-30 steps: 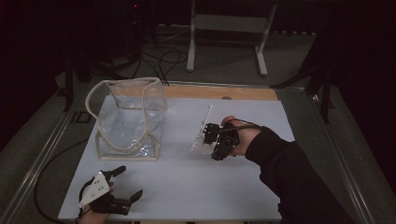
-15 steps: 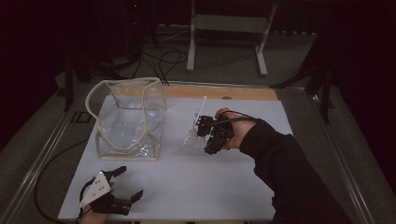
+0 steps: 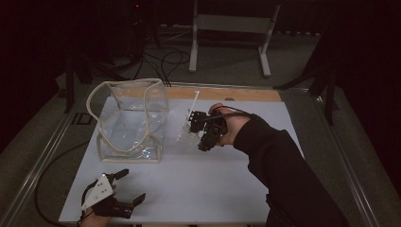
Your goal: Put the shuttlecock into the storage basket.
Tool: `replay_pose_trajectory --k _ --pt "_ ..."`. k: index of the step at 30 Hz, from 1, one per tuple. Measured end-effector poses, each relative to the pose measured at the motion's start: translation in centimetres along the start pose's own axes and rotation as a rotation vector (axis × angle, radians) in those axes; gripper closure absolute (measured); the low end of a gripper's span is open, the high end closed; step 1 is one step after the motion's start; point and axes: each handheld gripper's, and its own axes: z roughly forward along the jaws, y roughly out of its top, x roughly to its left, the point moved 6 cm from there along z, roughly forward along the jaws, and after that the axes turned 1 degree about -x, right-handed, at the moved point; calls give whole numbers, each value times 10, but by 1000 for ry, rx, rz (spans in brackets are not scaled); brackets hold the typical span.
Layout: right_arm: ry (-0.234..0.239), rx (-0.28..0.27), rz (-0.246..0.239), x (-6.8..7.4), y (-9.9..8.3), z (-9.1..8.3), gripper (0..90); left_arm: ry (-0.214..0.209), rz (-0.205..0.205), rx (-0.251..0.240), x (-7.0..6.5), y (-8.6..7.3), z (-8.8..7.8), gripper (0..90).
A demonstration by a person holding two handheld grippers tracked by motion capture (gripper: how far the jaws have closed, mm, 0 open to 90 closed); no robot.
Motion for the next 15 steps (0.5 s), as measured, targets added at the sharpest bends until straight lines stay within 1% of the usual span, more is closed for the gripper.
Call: replay_pose_trajectory --k 5,6,7,10,12,13,15 --pt "-1 -5 -14 1 9 -3 661 -1 1 -1 0 0 0 6" --pt "6 1 -14 2 11 -3 661 -1 0 -1 0 0 0 6" --pt "-1 1 -19 2 13 -3 661 -2 -1 -2 0 0 0 6" --pt "1 4 -27 1 18 -4 661 -3 -2 0 0 0 0 6" --pt "4 7 -26 2 21 -4 661 -3 -2 -2 0 0 0 6" --pt "-2 6 -31 1 23 -4 661 -4 -1 -1 0 0 0 6" --pt "6 7 -27 1 26 -5 661 -5 -3 -1 0 0 0 6"
